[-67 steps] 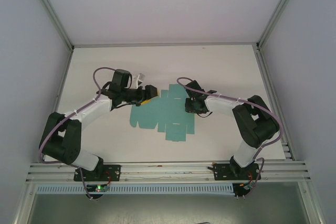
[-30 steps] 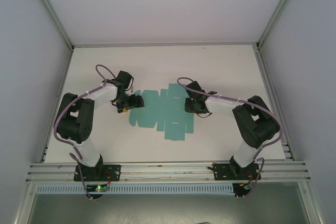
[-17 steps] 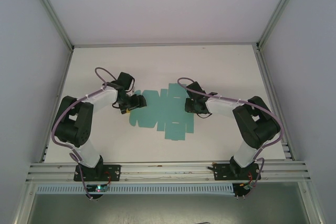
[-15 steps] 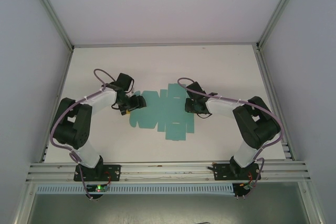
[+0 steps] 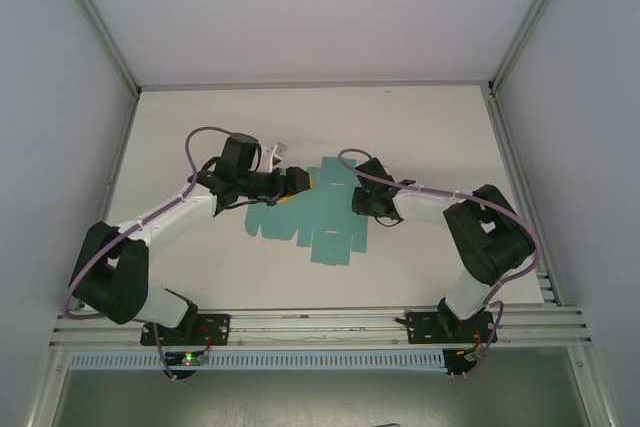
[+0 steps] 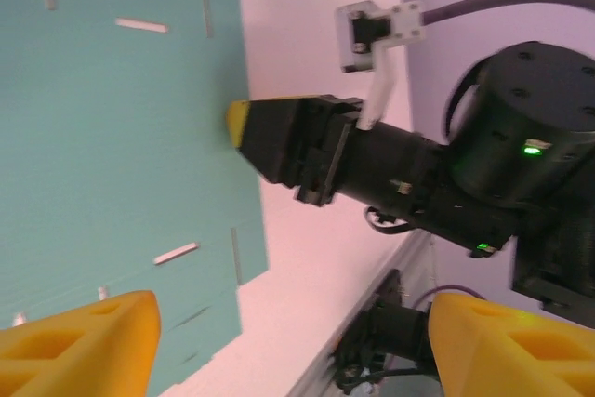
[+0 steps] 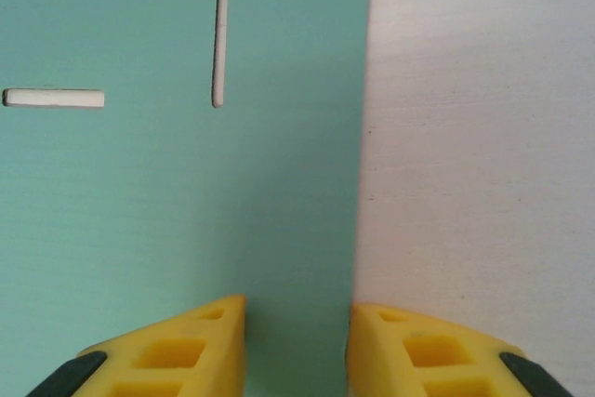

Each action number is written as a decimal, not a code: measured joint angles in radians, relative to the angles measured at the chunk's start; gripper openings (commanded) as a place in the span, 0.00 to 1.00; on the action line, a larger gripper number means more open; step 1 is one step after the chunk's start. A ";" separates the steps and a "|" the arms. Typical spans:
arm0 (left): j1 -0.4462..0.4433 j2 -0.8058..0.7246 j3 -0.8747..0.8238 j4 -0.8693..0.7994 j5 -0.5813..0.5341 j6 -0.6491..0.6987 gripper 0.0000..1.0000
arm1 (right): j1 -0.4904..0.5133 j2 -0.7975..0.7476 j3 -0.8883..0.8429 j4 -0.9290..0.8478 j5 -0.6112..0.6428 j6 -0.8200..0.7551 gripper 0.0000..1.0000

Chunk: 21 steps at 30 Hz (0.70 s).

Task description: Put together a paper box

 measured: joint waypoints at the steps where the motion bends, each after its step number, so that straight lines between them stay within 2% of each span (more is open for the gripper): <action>1: 0.000 0.000 0.003 -0.033 -0.028 0.012 0.80 | 0.000 0.000 0.000 0.001 0.000 0.001 0.45; 3: 0.003 0.000 0.016 -0.115 -0.105 0.040 0.86 | 0.000 -0.002 -0.001 0.003 -0.001 -0.006 0.49; 6: 0.022 0.000 0.026 -0.190 -0.193 0.070 0.86 | 0.000 -0.014 0.005 -0.002 -0.015 -0.028 0.48; 10: 0.096 0.006 0.026 -0.254 -0.283 0.103 0.86 | -0.001 -0.028 0.031 -0.041 -0.043 -0.057 0.48; 15: 0.172 0.056 0.026 -0.259 -0.322 0.137 0.84 | -0.014 -0.029 0.050 -0.070 -0.091 -0.071 0.48; 21: 0.198 0.181 0.032 -0.259 -0.322 0.174 0.81 | -0.015 -0.029 0.059 -0.101 -0.136 -0.076 0.46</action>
